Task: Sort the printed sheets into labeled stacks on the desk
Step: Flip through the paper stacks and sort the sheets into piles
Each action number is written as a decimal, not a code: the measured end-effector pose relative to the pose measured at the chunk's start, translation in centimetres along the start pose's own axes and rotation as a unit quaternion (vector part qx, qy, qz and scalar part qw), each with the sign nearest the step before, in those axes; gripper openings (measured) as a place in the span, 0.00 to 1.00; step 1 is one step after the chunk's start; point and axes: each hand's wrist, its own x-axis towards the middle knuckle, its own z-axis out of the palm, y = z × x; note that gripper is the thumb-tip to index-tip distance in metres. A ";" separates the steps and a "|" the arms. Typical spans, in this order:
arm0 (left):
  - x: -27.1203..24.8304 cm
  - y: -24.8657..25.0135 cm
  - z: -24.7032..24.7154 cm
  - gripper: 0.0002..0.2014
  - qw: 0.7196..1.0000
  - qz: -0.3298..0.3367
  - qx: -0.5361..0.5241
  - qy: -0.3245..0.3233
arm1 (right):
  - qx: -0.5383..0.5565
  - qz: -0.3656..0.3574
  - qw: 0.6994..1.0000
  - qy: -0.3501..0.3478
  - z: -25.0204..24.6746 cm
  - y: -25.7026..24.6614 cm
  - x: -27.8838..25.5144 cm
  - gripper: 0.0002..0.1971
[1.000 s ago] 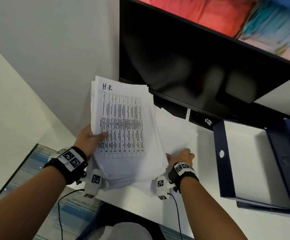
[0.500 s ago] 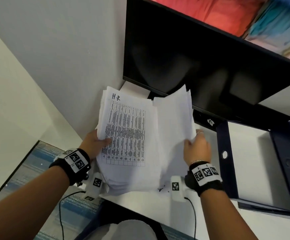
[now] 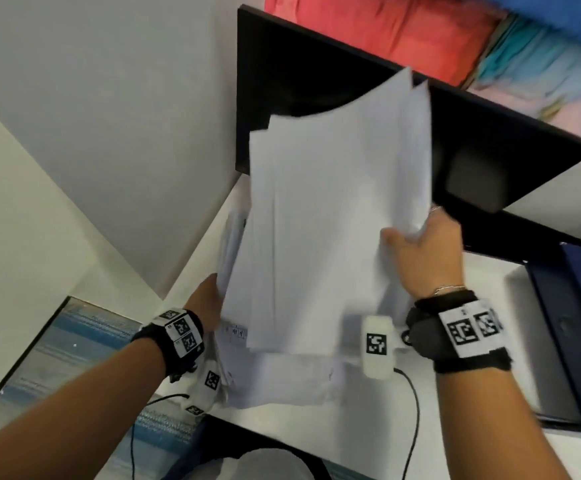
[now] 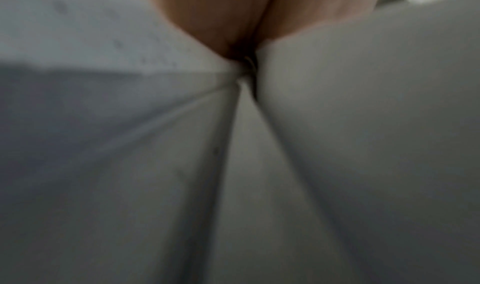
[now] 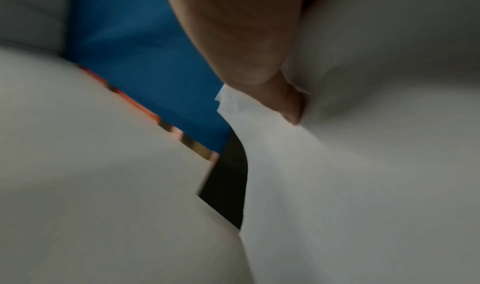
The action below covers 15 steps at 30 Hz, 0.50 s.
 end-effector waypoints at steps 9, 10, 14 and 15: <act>0.4 0.6 -1.0 0.33 0.928 -0.200 -0.314 -0.019 | -0.129 0.231 0.942 -0.208 13.2 12.0 -2.6 0.34; 0.5 1.1 -0.4 0.34 0.942 -0.193 -0.274 -0.019 | -0.151 0.214 0.941 -0.212 14.0 12.2 -3.0 0.33; 1.0 2.4 1.5 0.31 0.983 -0.170 -0.071 -0.016 | -0.148 0.184 0.939 -0.249 16.4 11.9 -4.2 0.33; 1.2 2.4 1.4 0.30 0.985 -0.168 -0.024 -0.017 | -0.145 0.185 0.940 -0.246 16.4 12.0 -4.2 0.33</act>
